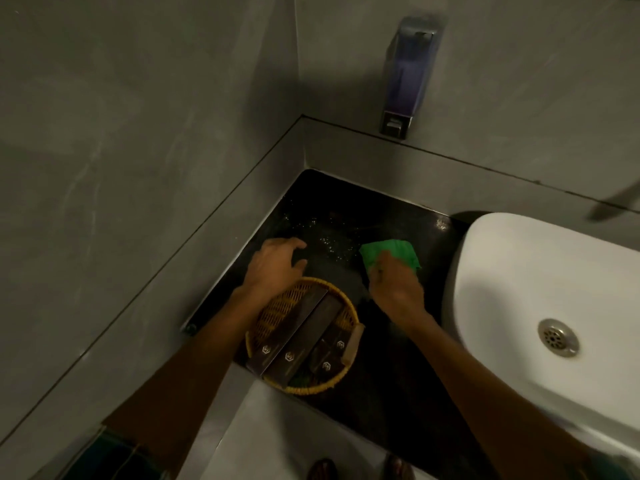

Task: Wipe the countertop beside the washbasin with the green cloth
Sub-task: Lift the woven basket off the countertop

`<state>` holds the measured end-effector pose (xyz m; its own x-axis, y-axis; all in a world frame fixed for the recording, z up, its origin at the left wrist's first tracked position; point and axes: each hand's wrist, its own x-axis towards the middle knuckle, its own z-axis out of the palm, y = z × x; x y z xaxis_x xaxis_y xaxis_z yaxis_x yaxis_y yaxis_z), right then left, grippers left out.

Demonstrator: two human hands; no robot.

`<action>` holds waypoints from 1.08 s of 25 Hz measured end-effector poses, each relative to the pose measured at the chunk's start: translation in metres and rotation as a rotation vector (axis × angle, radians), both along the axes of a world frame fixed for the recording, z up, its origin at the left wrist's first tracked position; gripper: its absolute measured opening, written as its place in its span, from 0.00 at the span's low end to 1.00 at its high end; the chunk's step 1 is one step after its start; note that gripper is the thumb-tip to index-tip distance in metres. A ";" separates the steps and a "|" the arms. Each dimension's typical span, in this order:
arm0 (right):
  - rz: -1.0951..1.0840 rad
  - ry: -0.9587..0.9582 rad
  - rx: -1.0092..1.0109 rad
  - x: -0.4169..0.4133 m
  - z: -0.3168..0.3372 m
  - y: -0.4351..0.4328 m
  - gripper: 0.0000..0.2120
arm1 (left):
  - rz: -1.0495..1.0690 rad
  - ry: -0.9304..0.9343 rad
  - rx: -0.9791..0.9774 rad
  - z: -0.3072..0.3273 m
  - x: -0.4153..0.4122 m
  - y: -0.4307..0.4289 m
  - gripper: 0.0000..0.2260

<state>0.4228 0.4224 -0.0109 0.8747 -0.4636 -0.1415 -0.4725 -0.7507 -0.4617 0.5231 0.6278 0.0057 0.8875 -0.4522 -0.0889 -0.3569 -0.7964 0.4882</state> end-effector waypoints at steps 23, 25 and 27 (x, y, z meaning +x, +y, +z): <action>-0.491 -0.005 0.382 -0.308 0.000 -0.042 0.12 | -0.024 0.432 -0.161 -0.015 -0.222 -0.044 0.17; -0.457 0.016 0.364 -0.325 -0.002 -0.058 0.13 | -0.045 0.418 -0.154 -0.019 -0.240 -0.065 0.16; -0.414 0.045 0.348 -0.334 -0.006 -0.067 0.10 | -0.031 0.405 -0.173 -0.023 -0.254 -0.073 0.16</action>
